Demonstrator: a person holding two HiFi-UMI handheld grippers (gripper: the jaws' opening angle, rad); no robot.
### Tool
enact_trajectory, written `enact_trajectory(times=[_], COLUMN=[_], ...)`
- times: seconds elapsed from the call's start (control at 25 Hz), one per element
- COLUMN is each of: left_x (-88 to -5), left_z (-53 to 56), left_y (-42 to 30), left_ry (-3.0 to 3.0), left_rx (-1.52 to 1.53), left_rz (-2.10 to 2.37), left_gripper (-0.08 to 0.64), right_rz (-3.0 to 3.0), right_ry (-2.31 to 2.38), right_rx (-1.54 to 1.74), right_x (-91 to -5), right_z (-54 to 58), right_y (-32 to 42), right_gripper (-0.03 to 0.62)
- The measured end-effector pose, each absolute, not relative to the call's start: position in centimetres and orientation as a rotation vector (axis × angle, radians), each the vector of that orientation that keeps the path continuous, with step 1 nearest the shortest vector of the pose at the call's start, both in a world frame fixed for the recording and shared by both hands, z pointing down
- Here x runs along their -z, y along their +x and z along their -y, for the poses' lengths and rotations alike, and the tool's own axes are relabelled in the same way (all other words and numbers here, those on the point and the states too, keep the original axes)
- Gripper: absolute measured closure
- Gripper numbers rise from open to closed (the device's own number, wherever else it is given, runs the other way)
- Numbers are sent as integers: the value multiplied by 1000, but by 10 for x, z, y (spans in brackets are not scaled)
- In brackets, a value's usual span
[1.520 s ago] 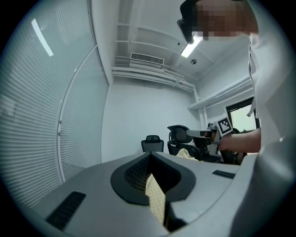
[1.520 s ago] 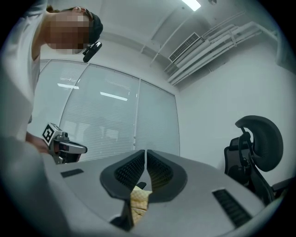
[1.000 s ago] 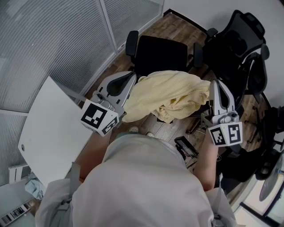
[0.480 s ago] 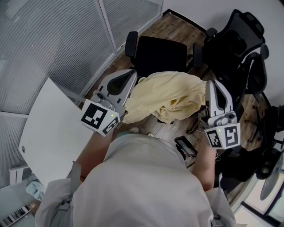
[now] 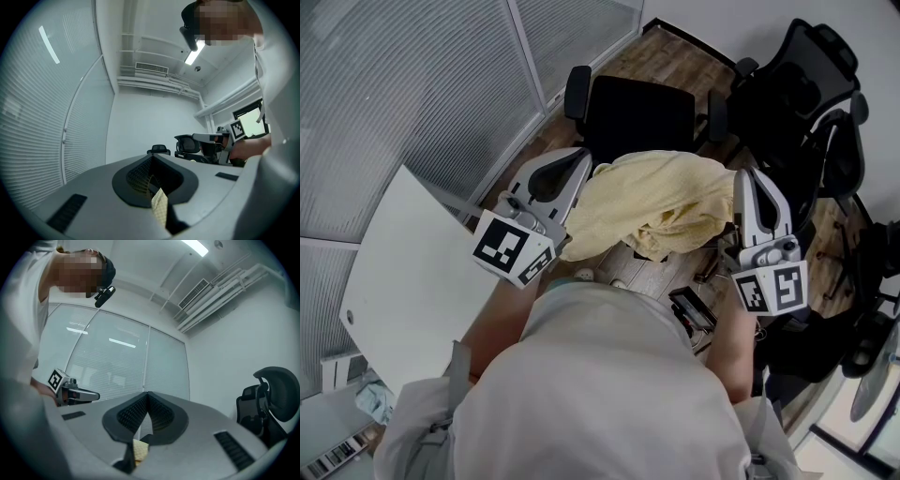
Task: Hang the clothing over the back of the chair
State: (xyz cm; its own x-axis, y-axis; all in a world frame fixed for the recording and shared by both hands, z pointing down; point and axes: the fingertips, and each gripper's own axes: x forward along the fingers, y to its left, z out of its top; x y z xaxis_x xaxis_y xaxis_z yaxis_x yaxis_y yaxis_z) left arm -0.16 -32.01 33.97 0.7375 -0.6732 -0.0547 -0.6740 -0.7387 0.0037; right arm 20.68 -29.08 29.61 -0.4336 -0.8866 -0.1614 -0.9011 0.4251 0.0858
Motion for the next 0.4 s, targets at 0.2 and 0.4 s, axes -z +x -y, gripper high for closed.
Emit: enact_trajectory(times=[0.2,0.4], left_x=[-341,-342], left_z=[320,321], left_y=[-2,-4], left_ry=[-2917,-2917], left_rx=[-78,-75], left_rz=[-1130,-1132], left_gripper=[548,548], right_rz=[-2576,-2576], right_ry=[-1621,-1625], right_rx=[-240,-239], right_x=[-297,-298], right_z=[291,292], right_y=[206,205], right_gripper=[572,572])
